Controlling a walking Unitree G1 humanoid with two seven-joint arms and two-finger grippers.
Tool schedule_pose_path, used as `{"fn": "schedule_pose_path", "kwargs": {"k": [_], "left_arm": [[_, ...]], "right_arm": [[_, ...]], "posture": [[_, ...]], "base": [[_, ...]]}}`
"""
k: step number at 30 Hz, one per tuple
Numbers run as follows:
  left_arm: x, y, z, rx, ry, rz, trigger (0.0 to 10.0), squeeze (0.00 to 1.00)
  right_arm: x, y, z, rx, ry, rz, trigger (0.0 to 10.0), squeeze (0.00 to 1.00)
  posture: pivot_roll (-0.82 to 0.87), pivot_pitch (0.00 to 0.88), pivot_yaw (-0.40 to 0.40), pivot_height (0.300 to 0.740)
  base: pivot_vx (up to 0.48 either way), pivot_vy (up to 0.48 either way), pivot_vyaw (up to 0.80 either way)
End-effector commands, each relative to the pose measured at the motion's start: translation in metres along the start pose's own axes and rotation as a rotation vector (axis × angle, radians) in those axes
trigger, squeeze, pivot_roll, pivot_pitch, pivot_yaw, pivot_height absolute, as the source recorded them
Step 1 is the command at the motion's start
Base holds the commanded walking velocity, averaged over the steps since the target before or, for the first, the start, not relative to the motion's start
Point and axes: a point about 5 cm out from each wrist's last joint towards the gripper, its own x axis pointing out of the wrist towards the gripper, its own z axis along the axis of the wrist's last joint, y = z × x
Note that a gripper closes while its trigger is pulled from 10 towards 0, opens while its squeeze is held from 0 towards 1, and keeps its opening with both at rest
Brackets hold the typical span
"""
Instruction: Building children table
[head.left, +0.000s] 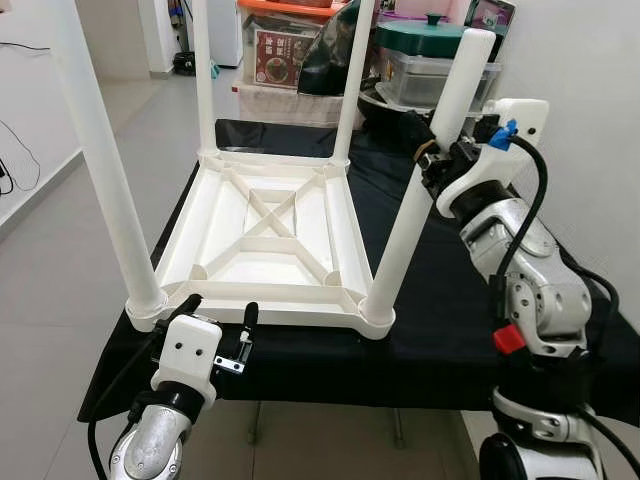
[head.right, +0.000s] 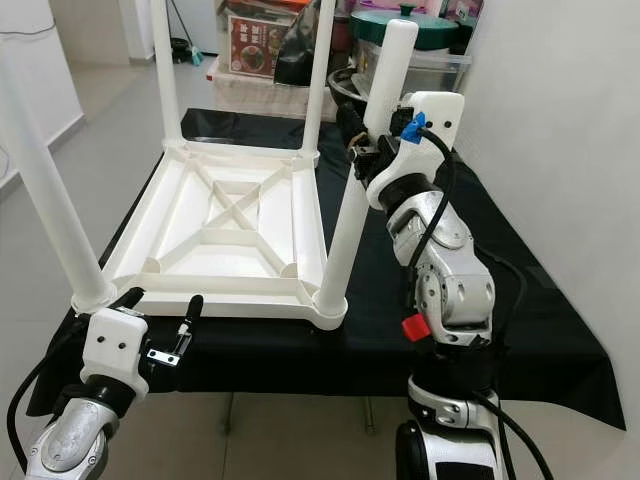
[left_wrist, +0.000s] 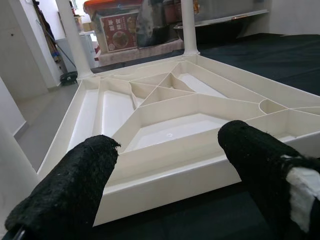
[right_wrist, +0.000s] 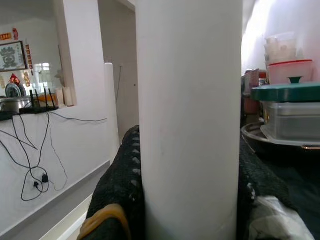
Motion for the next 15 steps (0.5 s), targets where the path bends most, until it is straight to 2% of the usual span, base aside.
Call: {"fn": "schedule_pose_path", "kwargs": {"k": [1,3,6,8,9,10,12,13,15], "left_arm": [[0.0,-0.003,-0.002,0.0,0.006,-0.008,10.0,0.0],[-0.001,-0.003,-0.002,0.0,0.007,-0.008,10.0,0.0],[0.0,-0.004,-0.002,-0.001,0.007,-0.004,10.0,0.0],[0.0,-0.004,-0.002,-0.001,0.007,-0.004,10.0,0.0],[0.0,-0.004,-0.002,-0.002,0.007,-0.003,10.0,0.0],[0.0,-0.004,-0.002,-0.002,0.007,-0.003,10.0,0.0],[0.0,-0.004,-0.002,-0.003,0.007,-0.003,10.0,0.0],[0.0,-0.004,-0.002,-0.003,0.007,-0.003,10.0,0.0],[0.0,-0.004,-0.002,-0.004,0.007,-0.003,10.0,0.0]], "right_arm": [[0.0,-0.013,-0.006,0.1,0.039,-0.098,0.0,0.0],[0.0,-0.014,-0.01,0.132,0.057,-0.12,0.0,0.0],[-0.004,-0.028,-0.038,0.295,0.165,-0.299,0.0,0.0],[-0.004,-0.028,-0.038,0.295,0.165,-0.299,0.0,0.0],[-0.007,-0.031,-0.047,0.34,0.199,-0.353,0.0,0.0],[-0.007,-0.031,-0.047,0.34,0.199,-0.353,0.0,0.0],[-0.019,-0.045,-0.073,0.465,0.288,-0.524,0.0,0.0],[-0.019,-0.045,-0.073,0.465,0.288,-0.524,0.0,0.0],[-0.032,-0.055,-0.095,0.559,0.356,-0.656,0.0,0.0]], "posture": [[0.04,0.0,-0.118,0.74],[0.04,0.0,-0.118,0.74],[0.05,0.0,-0.123,0.74],[0.05,0.0,-0.123,0.74],[0.05,0.0,-0.123,0.74],[0.05,0.0,-0.123,0.74],[0.05,0.0,-0.123,0.74],[0.05,0.0,-0.123,0.74],[0.05,0.0,-0.123,0.74]], "base": [[0.0,0.0,0.0],[0.0,0.0,0.0],[0.0,0.0,0.0],[0.0,0.0,0.0],[0.0,0.0,0.0],[0.0,0.0,0.0],[0.0,0.0,0.0],[0.0,0.0,0.0],[0.0,0.0,0.0]]}}
